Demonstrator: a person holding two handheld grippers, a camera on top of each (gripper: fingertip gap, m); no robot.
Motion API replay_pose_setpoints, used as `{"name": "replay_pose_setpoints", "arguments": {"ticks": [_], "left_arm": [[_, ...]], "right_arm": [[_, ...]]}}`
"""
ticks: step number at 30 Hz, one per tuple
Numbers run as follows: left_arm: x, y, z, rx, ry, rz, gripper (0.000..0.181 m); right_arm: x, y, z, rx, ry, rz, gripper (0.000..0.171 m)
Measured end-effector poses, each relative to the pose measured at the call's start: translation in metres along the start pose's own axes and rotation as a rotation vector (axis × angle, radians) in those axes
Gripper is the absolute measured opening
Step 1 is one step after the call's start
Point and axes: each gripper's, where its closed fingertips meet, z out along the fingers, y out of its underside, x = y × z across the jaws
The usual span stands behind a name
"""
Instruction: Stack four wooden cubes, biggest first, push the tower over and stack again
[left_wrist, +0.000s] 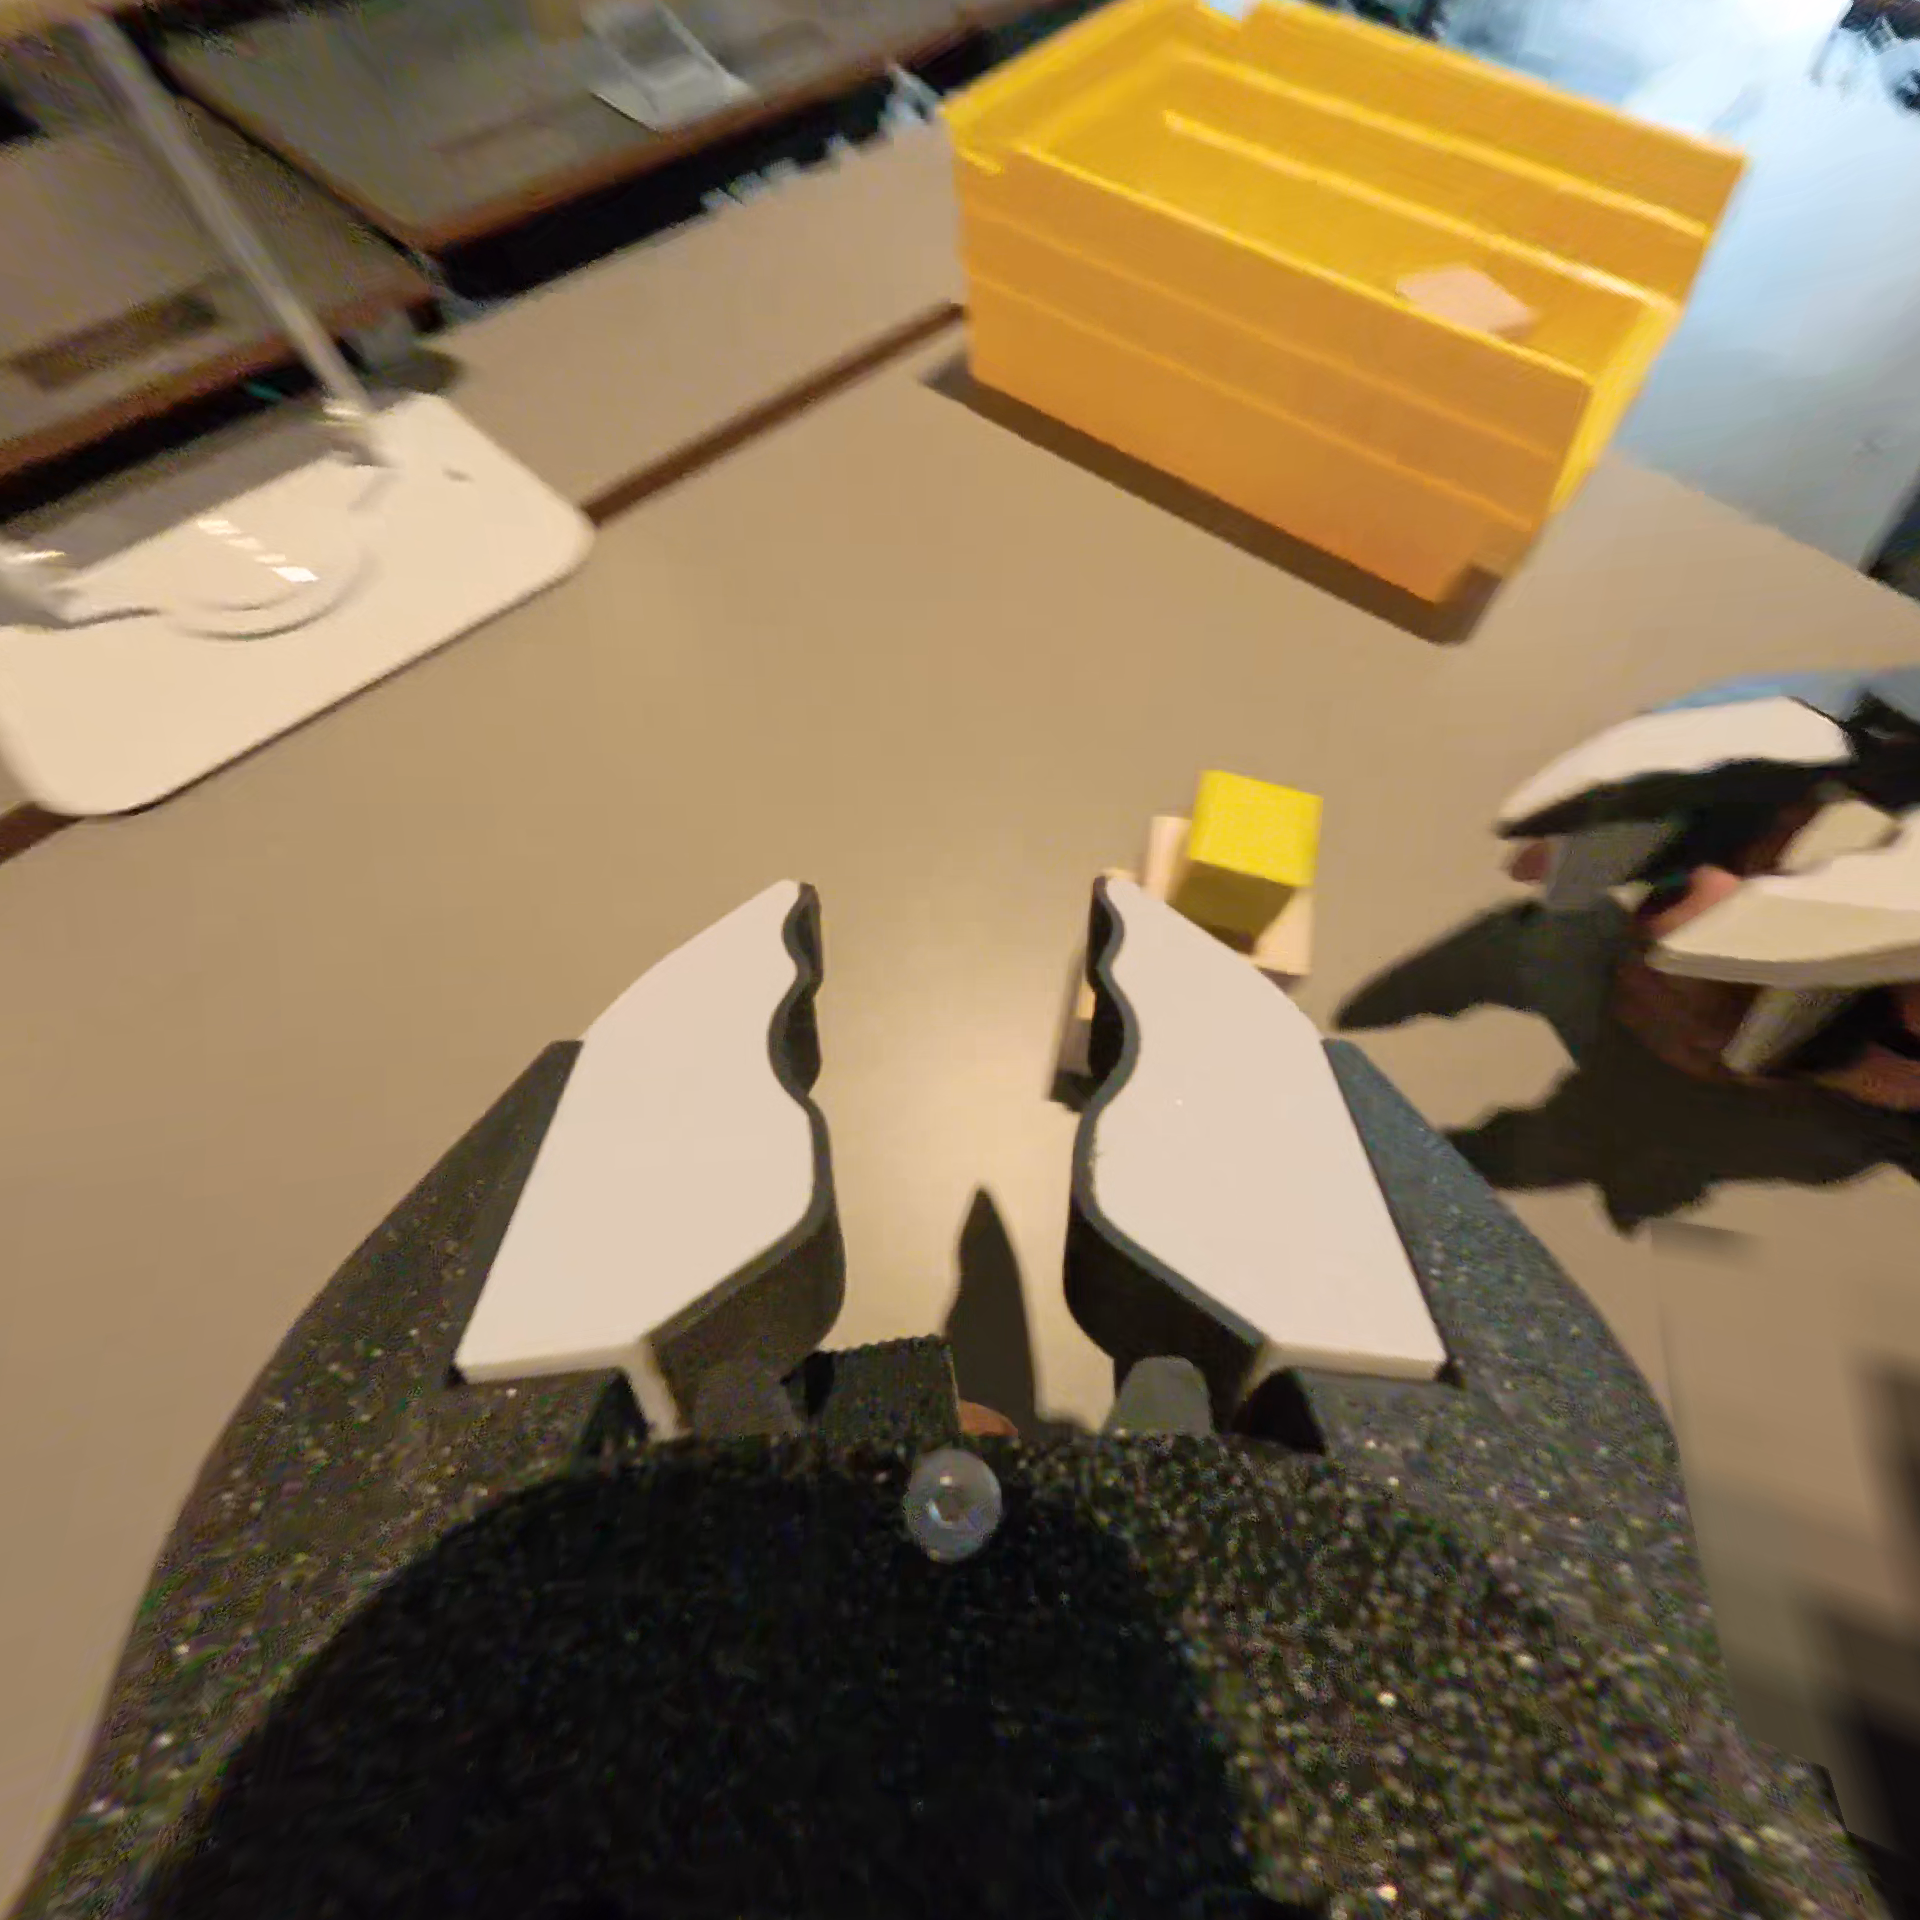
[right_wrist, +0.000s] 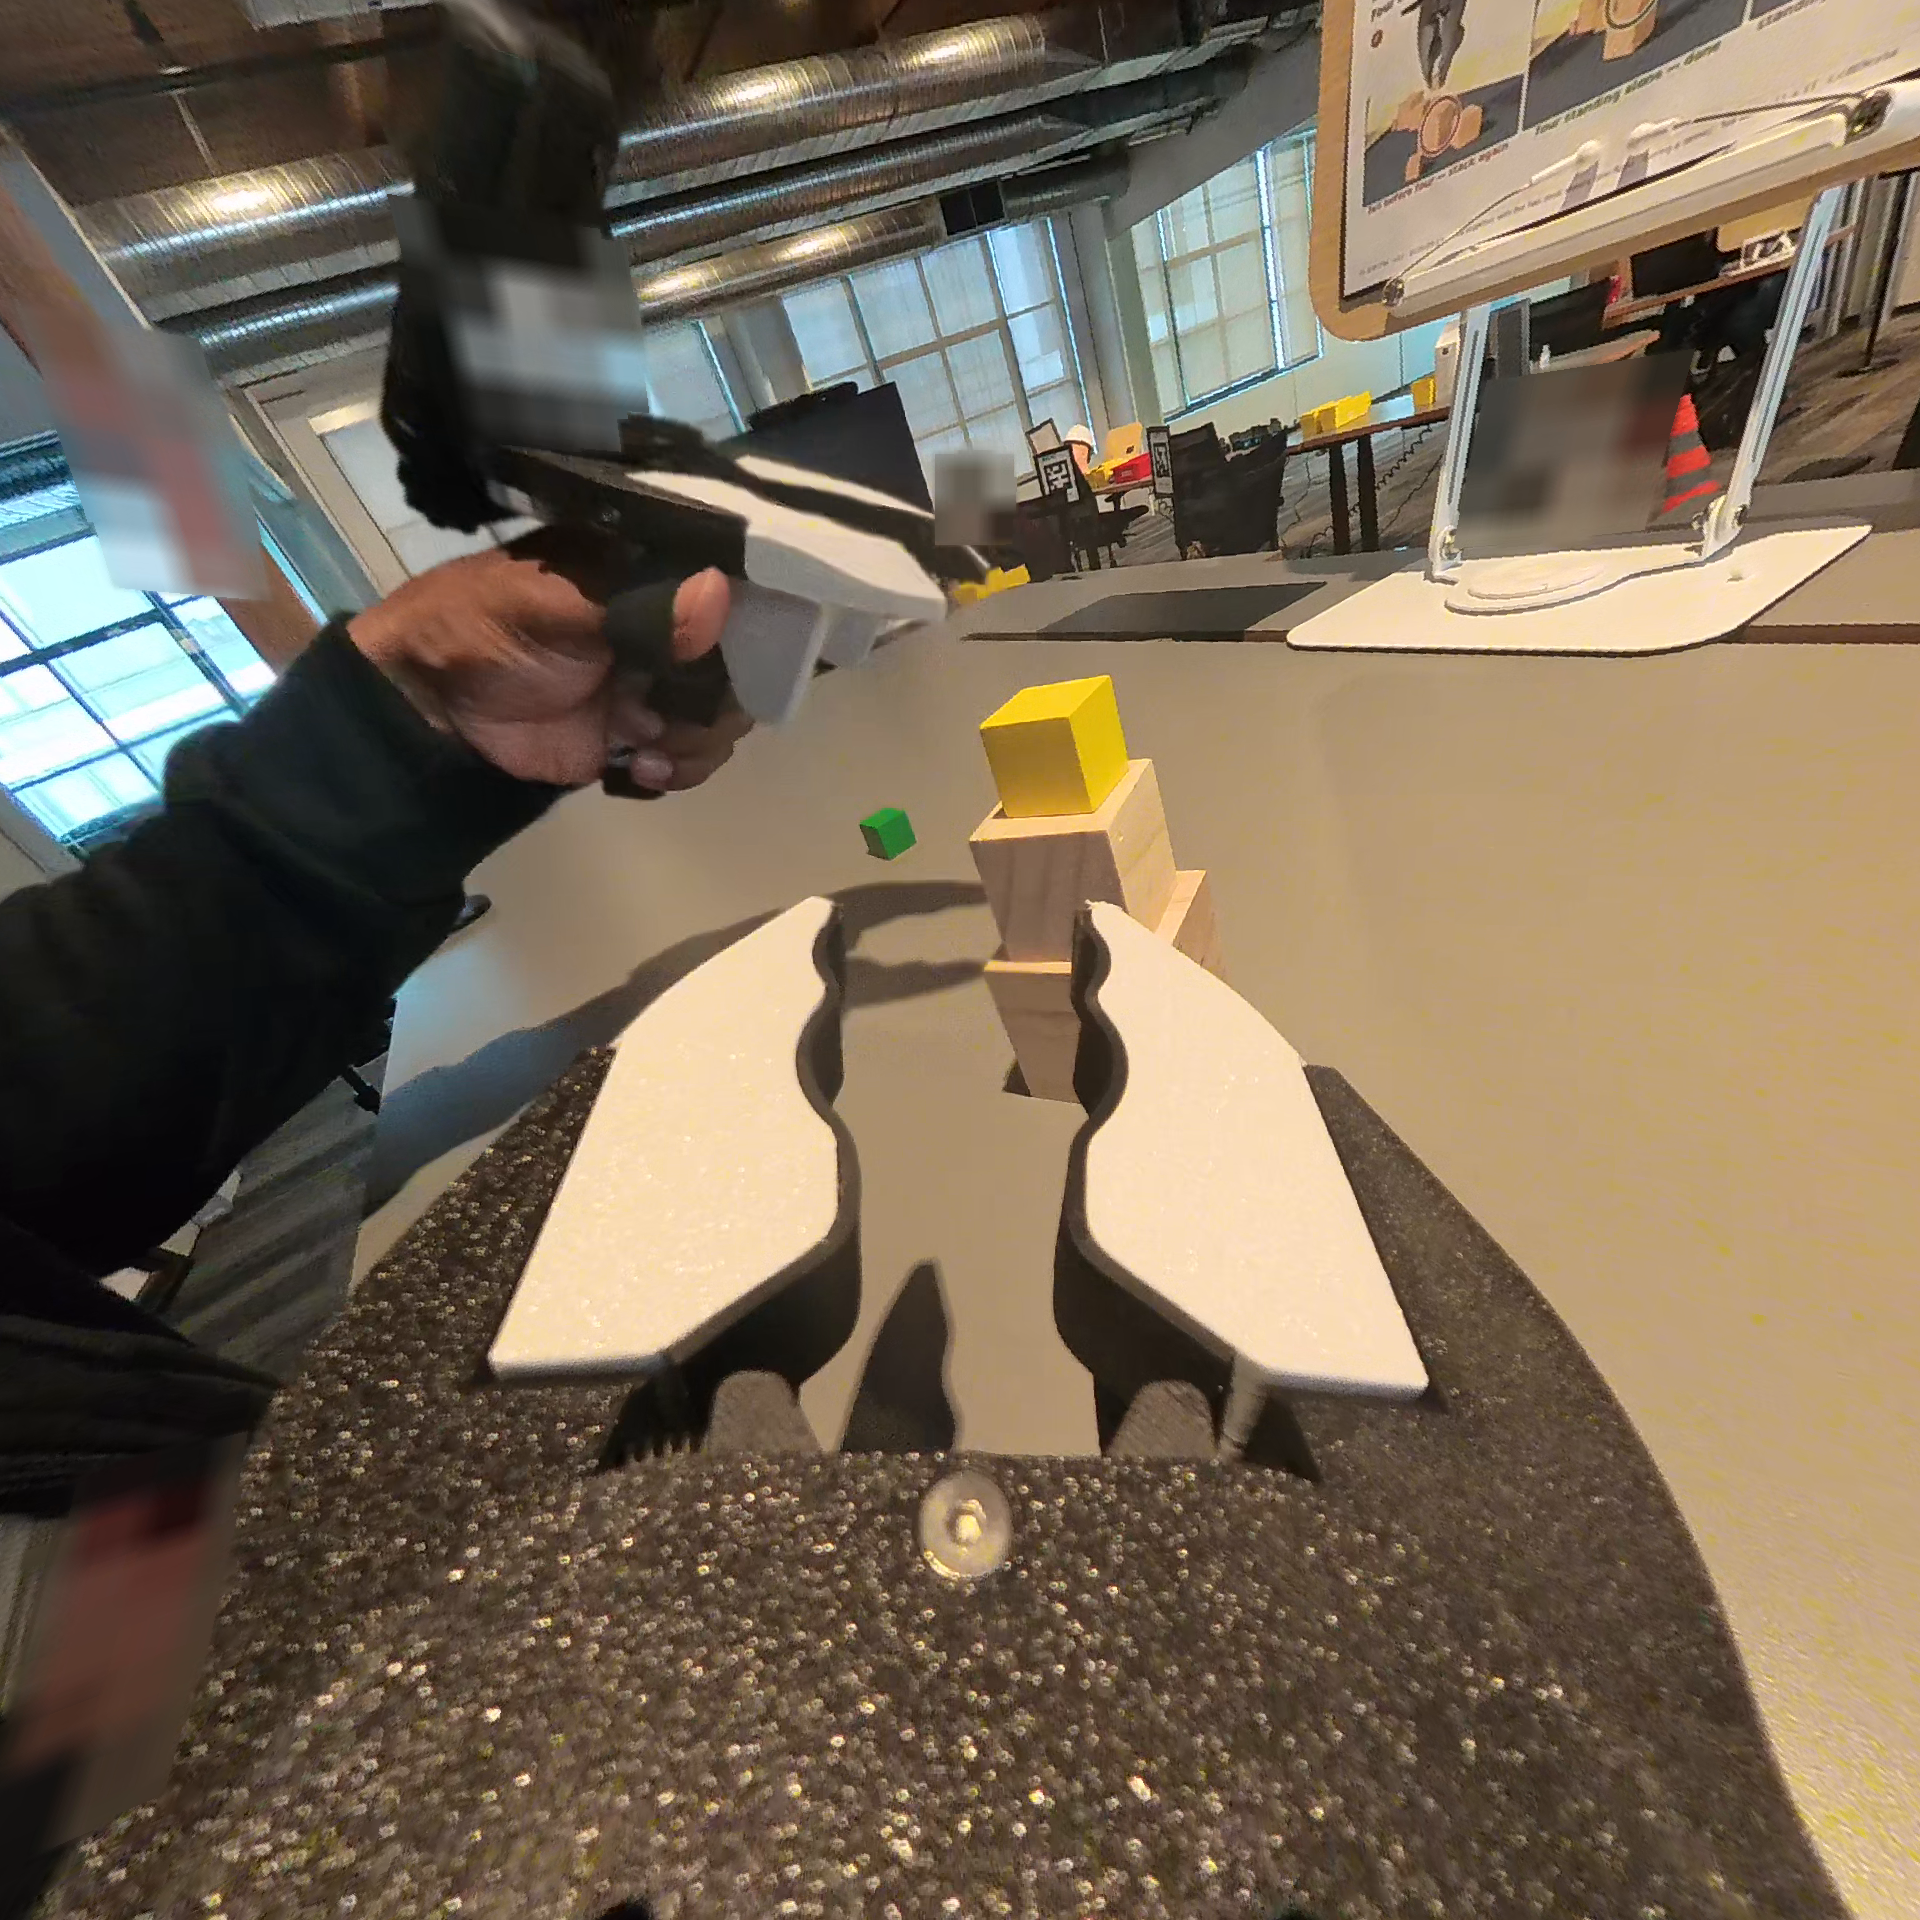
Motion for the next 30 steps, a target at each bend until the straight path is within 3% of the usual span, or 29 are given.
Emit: {"name": "replay_pose_setpoints", "arguments": {"ticks": [1,7,12,17,23,30], "left_arm": [[-0.015,0.003,-0.007,0.032,-0.046,-0.03,0.05],[-0.072,0.048,-0.044,0.082,-0.183,-0.216,0.05],[-0.104,0.1,-0.061,-0.016,-0.314,-0.174,0.056],[-0.126,0.144,-0.074,-0.058,-0.374,-0.257,0.059],[-0.128,0.166,-0.054,-0.152,-0.411,-0.269,0.053],[-0.123,0.165,-0.038,-0.189,-0.458,-0.364,0.045]], "right_arm": [[0.0,0.0,0.0,-0.001,0.0,0.0,0.041],[-0.001,0.002,0.002,-0.009,-0.001,-0.011,0.041],[-0.002,0.003,0.002,-0.015,-0.004,-0.019,0.041],[-0.002,0.002,0.002,-0.01,-0.005,-0.019,0.041],[-0.004,0.005,0.005,-0.035,-0.024,-0.015,0.041],[-0.003,0.004,0.005,-0.029,-0.022,-0.017,0.041]]}}
